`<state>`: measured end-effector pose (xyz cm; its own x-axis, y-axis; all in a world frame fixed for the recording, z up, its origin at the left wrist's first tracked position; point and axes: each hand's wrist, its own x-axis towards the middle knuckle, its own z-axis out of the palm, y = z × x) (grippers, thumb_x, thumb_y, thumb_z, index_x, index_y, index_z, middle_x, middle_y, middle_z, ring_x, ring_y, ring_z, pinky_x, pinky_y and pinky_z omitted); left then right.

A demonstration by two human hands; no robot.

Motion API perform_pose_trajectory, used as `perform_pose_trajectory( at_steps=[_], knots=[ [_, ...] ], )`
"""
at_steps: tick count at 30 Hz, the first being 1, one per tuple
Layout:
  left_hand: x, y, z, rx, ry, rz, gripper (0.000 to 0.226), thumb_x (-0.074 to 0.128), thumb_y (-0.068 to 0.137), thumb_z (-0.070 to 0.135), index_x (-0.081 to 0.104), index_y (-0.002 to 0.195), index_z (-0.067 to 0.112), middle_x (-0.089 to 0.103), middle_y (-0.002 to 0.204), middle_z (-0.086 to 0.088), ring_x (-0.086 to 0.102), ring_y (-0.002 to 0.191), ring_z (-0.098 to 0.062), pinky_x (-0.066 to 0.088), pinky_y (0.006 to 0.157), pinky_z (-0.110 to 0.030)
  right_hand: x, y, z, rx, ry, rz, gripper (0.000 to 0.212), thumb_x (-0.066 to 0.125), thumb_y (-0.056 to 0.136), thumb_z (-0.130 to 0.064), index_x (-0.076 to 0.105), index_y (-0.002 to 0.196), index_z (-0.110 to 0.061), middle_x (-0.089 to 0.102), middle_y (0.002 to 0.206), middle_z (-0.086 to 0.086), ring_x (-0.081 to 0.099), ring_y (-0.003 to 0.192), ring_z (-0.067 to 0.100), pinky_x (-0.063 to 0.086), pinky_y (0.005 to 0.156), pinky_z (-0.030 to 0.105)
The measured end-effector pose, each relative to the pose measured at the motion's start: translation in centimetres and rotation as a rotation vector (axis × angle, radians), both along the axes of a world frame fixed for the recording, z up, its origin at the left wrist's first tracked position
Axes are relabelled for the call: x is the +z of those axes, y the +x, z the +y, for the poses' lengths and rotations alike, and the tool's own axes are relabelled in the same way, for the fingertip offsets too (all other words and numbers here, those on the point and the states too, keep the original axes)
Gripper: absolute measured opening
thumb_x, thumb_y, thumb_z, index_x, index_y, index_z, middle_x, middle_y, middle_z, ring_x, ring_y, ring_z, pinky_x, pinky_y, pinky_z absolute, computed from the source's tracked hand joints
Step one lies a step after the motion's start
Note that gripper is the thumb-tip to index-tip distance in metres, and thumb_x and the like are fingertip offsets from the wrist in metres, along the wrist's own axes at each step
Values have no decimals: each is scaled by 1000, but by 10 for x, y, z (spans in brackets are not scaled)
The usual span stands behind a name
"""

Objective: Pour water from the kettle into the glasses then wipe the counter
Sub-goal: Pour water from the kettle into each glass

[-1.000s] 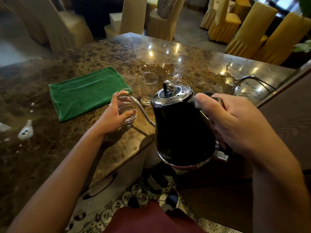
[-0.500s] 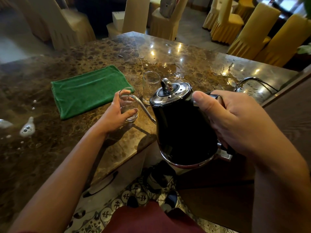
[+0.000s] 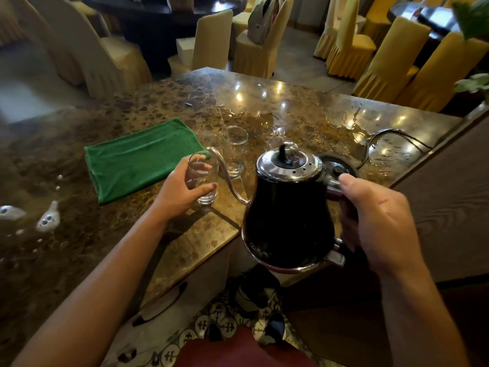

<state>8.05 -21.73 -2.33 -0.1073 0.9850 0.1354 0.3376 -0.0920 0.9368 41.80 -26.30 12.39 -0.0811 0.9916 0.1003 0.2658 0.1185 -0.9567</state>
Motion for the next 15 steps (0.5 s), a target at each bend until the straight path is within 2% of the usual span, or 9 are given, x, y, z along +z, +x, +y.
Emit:
perform_pose_trajectory(
  at_steps=[2,4,7,10,12,15],
  knots=[
    [4,6,1,-8,5,9,65,84,79,16,50,135,21,66,123,0,67,115,-13,54,102,-37,0,6,-6,-50,-54,133,48,57,101,-35,52,56,-17,38,45,-2,31,35,15,27,40,24],
    [8,14,3,-16,12,-17,65,83,79,10,51,136,14,67,123,-2,68,114,-14,54,101,-33,-2,12,-10,-79,-56,202,50,58,99,-38,50,58,-9,37,42,0,29,33,17,25,39,26],
    [17,27,4,-37,17,-35,65,82,77,13,51,134,17,67,122,-1,68,114,-13,54,96,-26,-7,21,-17,-112,-12,268,52,58,89,-46,47,59,-5,36,41,2,28,33,17,25,37,23],
    [22,44,6,-70,6,-32,63,81,77,5,50,131,18,65,118,4,68,107,0,53,88,-15,-11,33,-22,-156,-9,358,44,59,84,-47,52,60,-11,37,42,0,28,33,17,26,37,21],
    [24,56,8,-99,8,-24,64,81,75,13,49,130,16,64,117,5,67,105,4,52,87,-13,-16,41,-24,-186,-12,405,43,59,84,-46,52,62,-10,37,42,-3,28,33,15,25,38,20],
    [23,74,15,-137,-3,-21,69,81,70,28,49,130,18,66,118,5,69,106,-3,54,93,-21,-22,50,-28,-251,-4,428,40,59,85,-44,52,67,-9,40,46,-3,33,34,14,29,39,17]
  ],
)
